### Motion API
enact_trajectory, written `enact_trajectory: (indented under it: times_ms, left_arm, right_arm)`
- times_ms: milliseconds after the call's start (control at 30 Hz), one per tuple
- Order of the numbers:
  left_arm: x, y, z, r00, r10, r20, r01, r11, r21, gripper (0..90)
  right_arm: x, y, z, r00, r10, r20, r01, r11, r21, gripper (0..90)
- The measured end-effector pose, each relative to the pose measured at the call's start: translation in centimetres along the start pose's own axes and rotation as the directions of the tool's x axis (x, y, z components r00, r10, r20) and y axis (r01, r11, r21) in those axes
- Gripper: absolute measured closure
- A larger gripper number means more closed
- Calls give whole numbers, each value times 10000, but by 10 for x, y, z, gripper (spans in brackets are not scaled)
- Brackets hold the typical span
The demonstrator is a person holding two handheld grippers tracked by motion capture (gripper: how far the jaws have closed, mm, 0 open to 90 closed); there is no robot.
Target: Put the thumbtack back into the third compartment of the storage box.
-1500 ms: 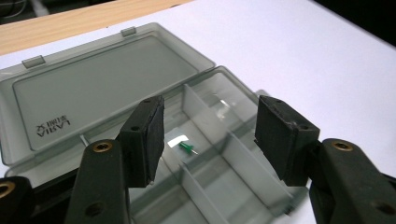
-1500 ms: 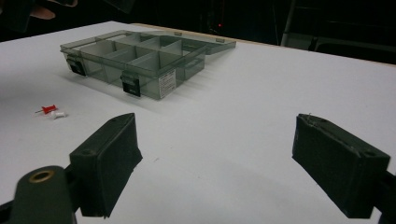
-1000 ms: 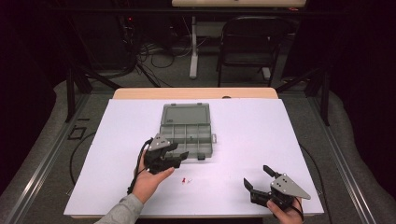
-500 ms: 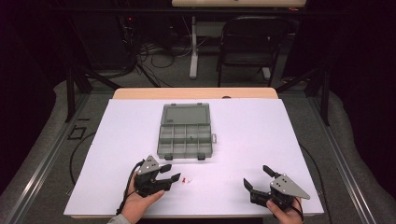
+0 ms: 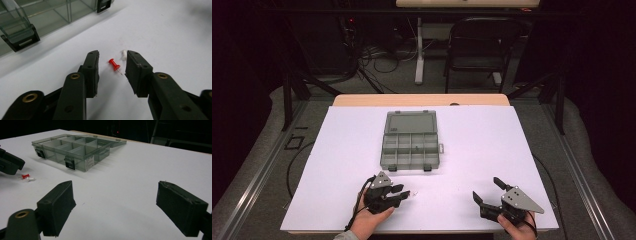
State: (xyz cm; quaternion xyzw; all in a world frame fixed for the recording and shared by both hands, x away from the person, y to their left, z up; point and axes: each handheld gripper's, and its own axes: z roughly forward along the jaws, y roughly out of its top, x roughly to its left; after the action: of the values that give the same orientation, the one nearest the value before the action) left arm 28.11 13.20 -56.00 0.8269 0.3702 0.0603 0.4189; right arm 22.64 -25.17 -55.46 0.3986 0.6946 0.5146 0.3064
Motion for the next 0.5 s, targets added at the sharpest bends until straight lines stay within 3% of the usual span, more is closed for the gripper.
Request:
enact_trajectory:
  times_ms: [167, 500]
  left_arm:
    - [-2, -1, 5, 9999, -139, 17, 139, 9997, 192, 682]
    - [-7, -2, 7, 9993, 143, -340, -130, 9991, 398, 809]
  right_arm:
    - [0, 0, 0, 10000, 0, -31, 0, 10000, 8, 142]
    - [0, 0, 0, 10000, -26, -82, 26, 10000, 29, 142]
